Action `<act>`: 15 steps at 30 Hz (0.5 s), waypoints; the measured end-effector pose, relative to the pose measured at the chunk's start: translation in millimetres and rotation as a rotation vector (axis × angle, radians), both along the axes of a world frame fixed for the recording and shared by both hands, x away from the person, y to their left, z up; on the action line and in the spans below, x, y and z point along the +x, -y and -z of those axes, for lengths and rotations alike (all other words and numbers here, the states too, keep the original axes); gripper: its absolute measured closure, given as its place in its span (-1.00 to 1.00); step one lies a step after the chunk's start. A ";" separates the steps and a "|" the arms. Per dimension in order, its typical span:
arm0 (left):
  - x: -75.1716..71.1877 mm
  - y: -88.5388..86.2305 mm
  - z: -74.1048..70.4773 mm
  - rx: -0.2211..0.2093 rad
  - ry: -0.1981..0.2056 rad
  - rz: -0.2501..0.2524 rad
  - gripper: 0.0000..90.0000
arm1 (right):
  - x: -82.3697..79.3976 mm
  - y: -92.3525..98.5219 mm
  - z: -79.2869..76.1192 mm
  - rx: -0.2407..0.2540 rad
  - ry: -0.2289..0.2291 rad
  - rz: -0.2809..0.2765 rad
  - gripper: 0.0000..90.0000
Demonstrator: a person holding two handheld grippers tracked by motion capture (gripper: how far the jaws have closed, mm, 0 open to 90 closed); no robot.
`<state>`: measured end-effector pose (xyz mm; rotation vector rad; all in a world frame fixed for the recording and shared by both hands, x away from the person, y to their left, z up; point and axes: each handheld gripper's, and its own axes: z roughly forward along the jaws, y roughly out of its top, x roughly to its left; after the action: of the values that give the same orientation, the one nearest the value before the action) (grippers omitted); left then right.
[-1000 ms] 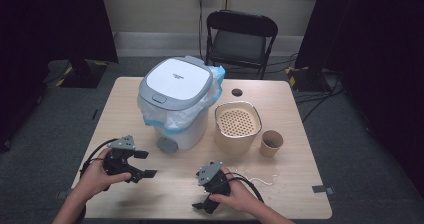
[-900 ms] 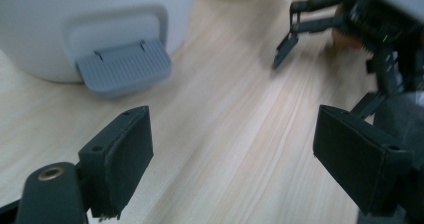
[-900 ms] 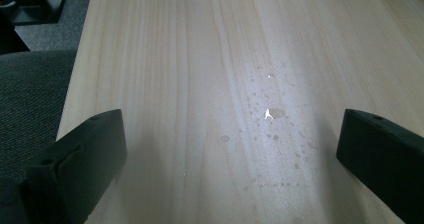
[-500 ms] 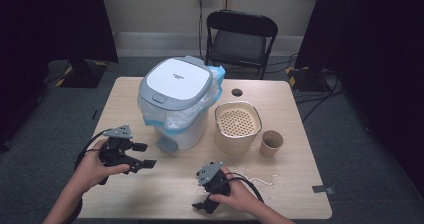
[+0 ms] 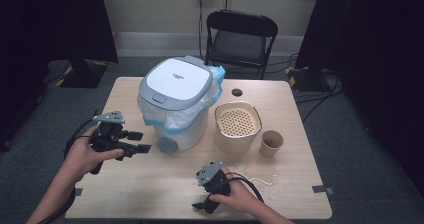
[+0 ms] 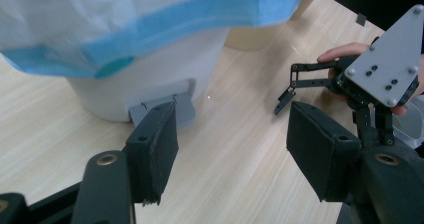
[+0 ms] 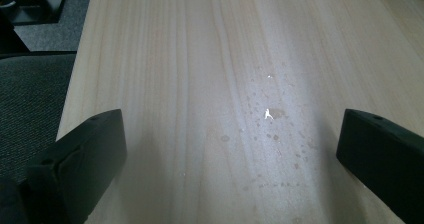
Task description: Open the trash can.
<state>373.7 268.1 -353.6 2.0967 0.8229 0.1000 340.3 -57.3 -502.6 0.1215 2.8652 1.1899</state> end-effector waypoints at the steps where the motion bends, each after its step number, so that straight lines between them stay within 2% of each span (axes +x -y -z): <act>1: 0.1 -0.3 -2.8 0.004 0.006 -0.002 -0.18 | 0.0 0.0 0.0 0.000 0.000 0.000 -1.00; 4: 0.8 -0.7 -9.9 0.001 0.012 0.002 -0.14 | 0.3 0.0 0.0 0.001 0.002 -0.002 -1.00; 9: 1.7 -3.7 -22.4 -0.008 0.027 -0.023 -0.09 | 0.2 0.0 0.0 0.000 0.001 -0.001 -1.00; 11: 2.4 -4.5 -25.4 0.000 0.022 -0.033 -0.06 | 0.1 0.0 0.0 0.000 0.001 -0.001 -1.00; 12: 4.1 -5.8 -29.0 0.004 0.007 -0.053 -0.06 | 0.1 0.0 0.0 -0.001 0.000 0.000 -1.00; 15: 5.2 -6.2 -32.5 0.011 -0.005 -0.061 0.01 | 0.2 0.0 0.0 0.000 0.002 -0.002 -1.00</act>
<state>379.0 274.2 -321.1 2.0835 0.8910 0.1328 340.5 -57.3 -502.6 0.1183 2.8641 1.1903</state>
